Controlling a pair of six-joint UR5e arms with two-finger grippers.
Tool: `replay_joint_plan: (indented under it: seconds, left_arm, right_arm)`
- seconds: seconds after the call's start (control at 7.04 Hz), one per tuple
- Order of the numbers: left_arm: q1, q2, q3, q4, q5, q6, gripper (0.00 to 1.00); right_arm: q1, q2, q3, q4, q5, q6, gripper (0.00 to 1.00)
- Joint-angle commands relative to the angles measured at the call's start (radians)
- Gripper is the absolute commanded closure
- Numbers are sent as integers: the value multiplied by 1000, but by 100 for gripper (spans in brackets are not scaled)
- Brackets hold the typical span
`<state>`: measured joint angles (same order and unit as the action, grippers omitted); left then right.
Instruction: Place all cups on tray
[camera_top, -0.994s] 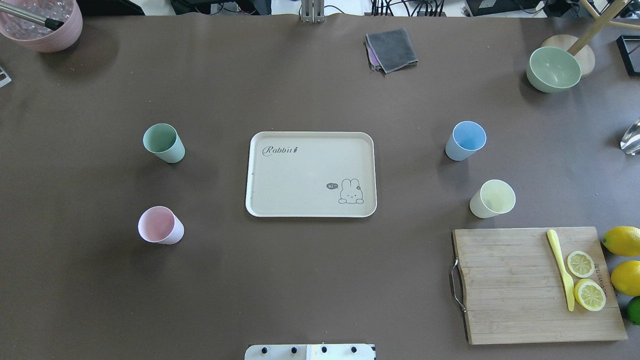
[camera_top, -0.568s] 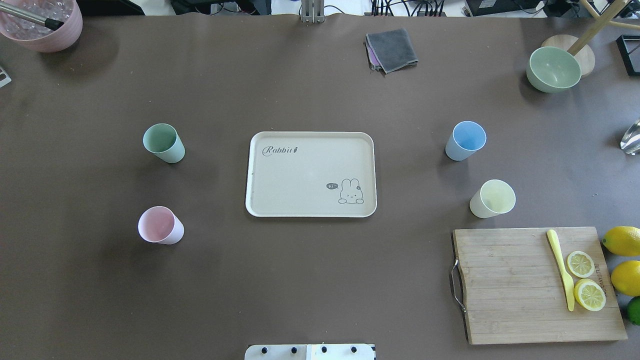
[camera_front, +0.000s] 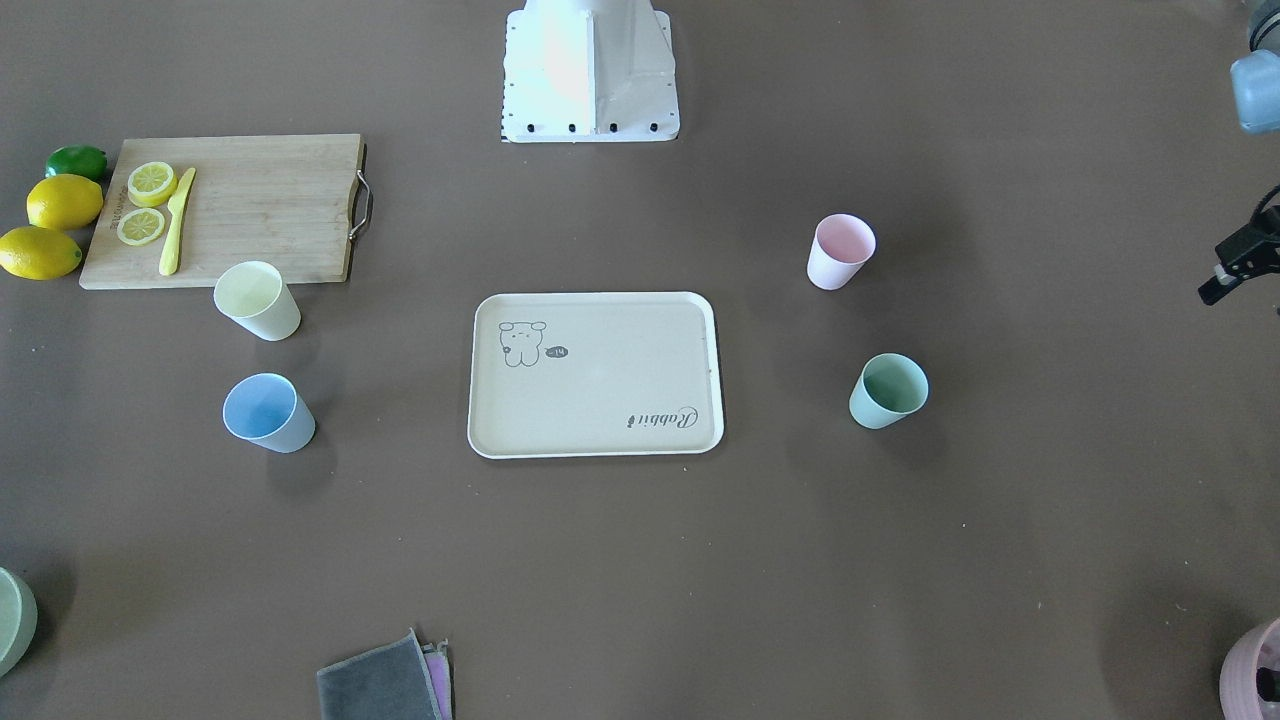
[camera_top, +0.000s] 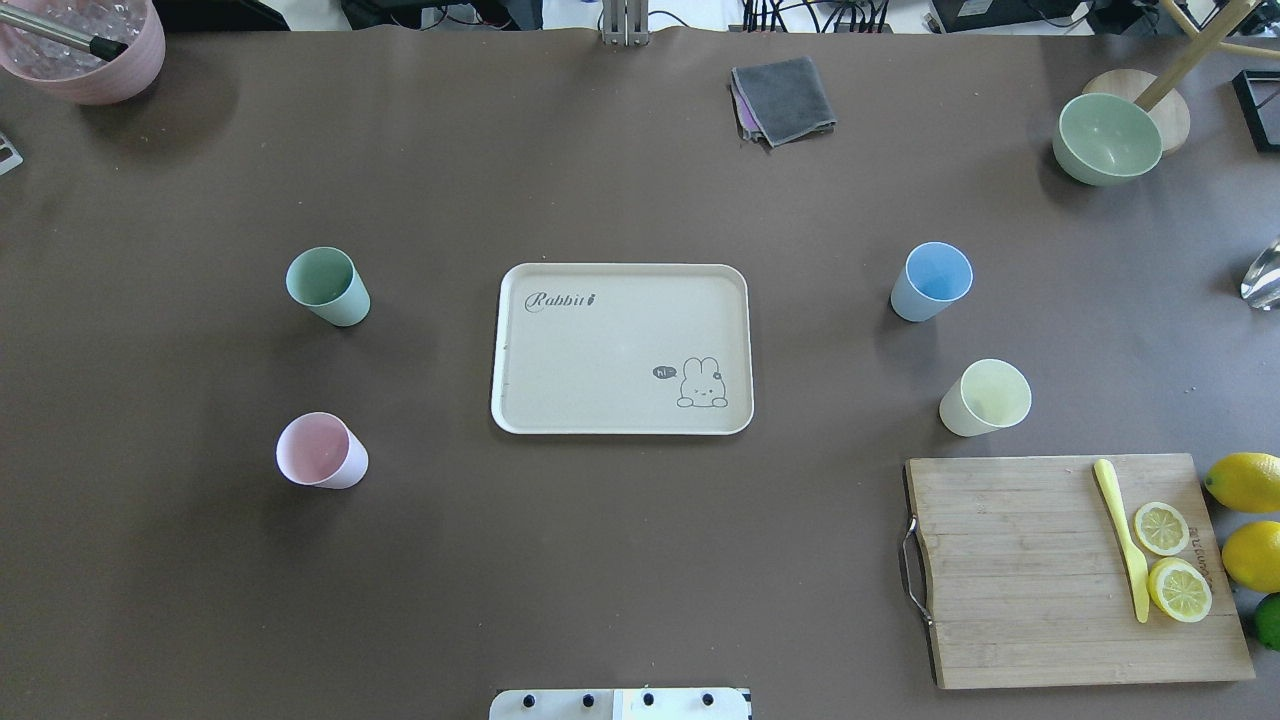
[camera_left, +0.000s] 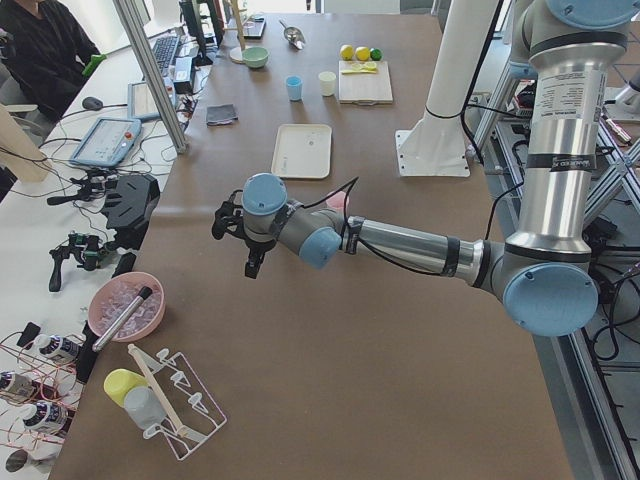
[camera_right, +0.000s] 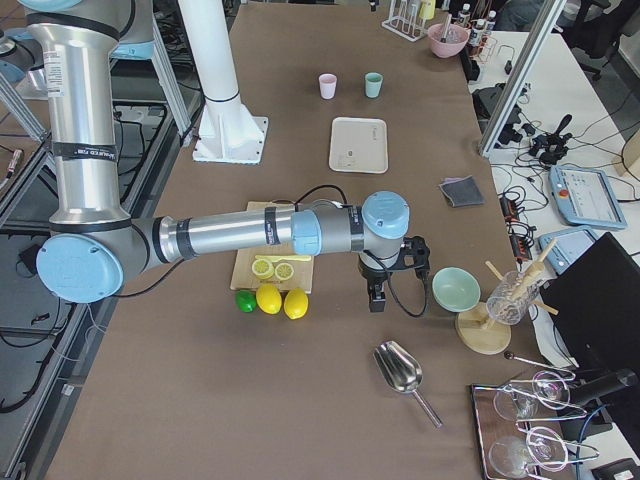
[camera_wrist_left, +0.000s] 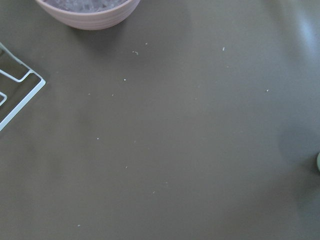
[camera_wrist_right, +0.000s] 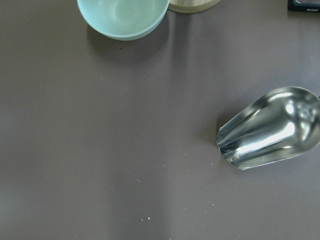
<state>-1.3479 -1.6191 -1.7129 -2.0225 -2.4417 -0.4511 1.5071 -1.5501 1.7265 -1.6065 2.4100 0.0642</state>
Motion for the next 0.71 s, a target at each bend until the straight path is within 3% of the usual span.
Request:
replay_joint_plan:
  seconds: [0.0,0.14,0.28,0.57]
  left_arm:
    - [140,-42,-46,-156,65,-408,2]
    - [245,-33,-113,-156,189,-482,2]
    - [322,-3,-157,-154,255,-488,2]
    - [460,28,-201,-154,352,-564,2]
  right_arm:
    - [-65,2,17,46,29,145,0]
    - [-86,-19,21,141,34,199,0]
    - [-115,-37,24,252,25,332,0]
    - [-200,-41,31,364,-6,469,0]
